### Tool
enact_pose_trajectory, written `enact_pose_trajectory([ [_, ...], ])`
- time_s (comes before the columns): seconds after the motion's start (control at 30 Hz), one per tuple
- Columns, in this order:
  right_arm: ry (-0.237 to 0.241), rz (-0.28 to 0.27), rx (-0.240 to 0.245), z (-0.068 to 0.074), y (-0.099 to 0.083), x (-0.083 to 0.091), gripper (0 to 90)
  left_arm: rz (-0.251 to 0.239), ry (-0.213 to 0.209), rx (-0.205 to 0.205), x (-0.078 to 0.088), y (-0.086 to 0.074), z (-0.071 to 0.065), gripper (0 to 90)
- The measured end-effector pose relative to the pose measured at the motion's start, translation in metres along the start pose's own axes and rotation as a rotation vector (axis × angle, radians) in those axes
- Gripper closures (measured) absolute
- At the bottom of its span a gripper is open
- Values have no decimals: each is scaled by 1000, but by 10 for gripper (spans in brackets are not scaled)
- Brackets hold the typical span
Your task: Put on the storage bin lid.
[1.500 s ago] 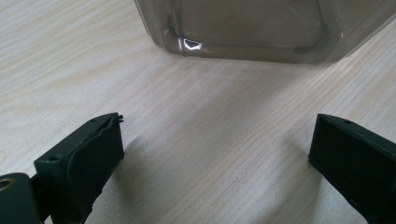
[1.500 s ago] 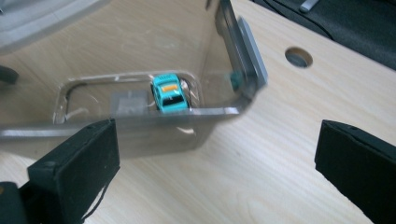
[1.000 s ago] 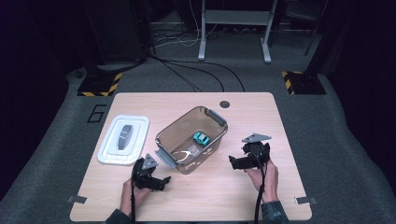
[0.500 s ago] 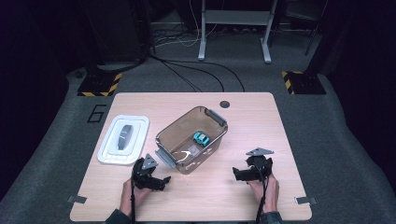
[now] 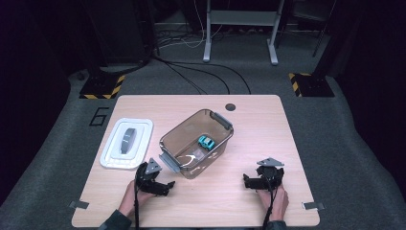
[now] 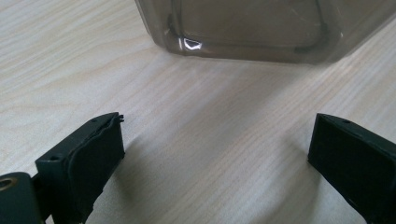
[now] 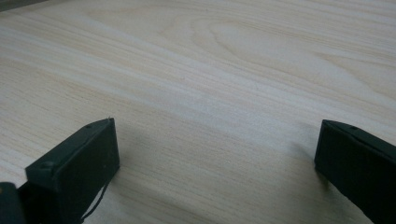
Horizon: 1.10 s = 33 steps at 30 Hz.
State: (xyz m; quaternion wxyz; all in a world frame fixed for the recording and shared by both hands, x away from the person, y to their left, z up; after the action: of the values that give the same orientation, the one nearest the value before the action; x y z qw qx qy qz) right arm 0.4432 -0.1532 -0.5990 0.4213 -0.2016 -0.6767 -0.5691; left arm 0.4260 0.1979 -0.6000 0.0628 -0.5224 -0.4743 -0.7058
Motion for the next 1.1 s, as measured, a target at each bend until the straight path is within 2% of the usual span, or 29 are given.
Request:
enact_pose_trajectory([
  [0.03, 0, -4, 0, 0, 0, 0, 0, 9, 1, -14, 0, -1, 1, 0],
  [0.07, -2, -6, -2, 0, 0, 0, 0, 6, 2, -10, 1, -2, 1, 0],
  [0.1, -3, -6, -3, 0, 0, 0, 0, 3, -6, 9, 2, -2, 0, 0],
  [0.13, -3, -6, -2, 0, 0, 0, 0, 7, 2, 1, 4, -2, 3, 0],
  [0.17, -3, -7, -2, 0, 0, 0, 0, 0, -5, 22, 5, -2, 2, 0],
  [0.23, 0, -7, -1, 0, 0, 0, 0, -13, 9, 36, 10, -2, 7, 0],
  [0.4, 2, -8, 0, 1, 0, 0, 0, -31, 26, 51, 19, -1, 17, 10],
  [0.73, 2, -8, 1, 1, 0, 0, 0, -26, 62, 83, 38, 4, 44, 25],
  [0.87, 3, -7, 1, 1, 0, 0, 0, -20, 101, 127, 42, 6, 58, 26],
  [1.0, 5, -8, 3, 1, 0, 0, 0, -24, 110, 167, 45, 8, 71, 31],
  [1.1, 5, -8, 5, 1, 0, 0, 0, -18, 113, 180, 47, 8, 82, 35],
])
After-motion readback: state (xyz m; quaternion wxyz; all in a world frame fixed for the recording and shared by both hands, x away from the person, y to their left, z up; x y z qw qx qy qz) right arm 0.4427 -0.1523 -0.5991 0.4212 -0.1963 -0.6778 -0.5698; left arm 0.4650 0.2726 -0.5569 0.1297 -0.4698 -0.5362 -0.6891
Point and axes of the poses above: each handheld gripper's, and its own axes: x roughly backward along the jaws, y roughly out of its top, z roughly to its left, the point moved 10 cm from there along -x, roughly forward along the jaws, and after that the axes turned 8 degrees about z, right-handed, at the moved point
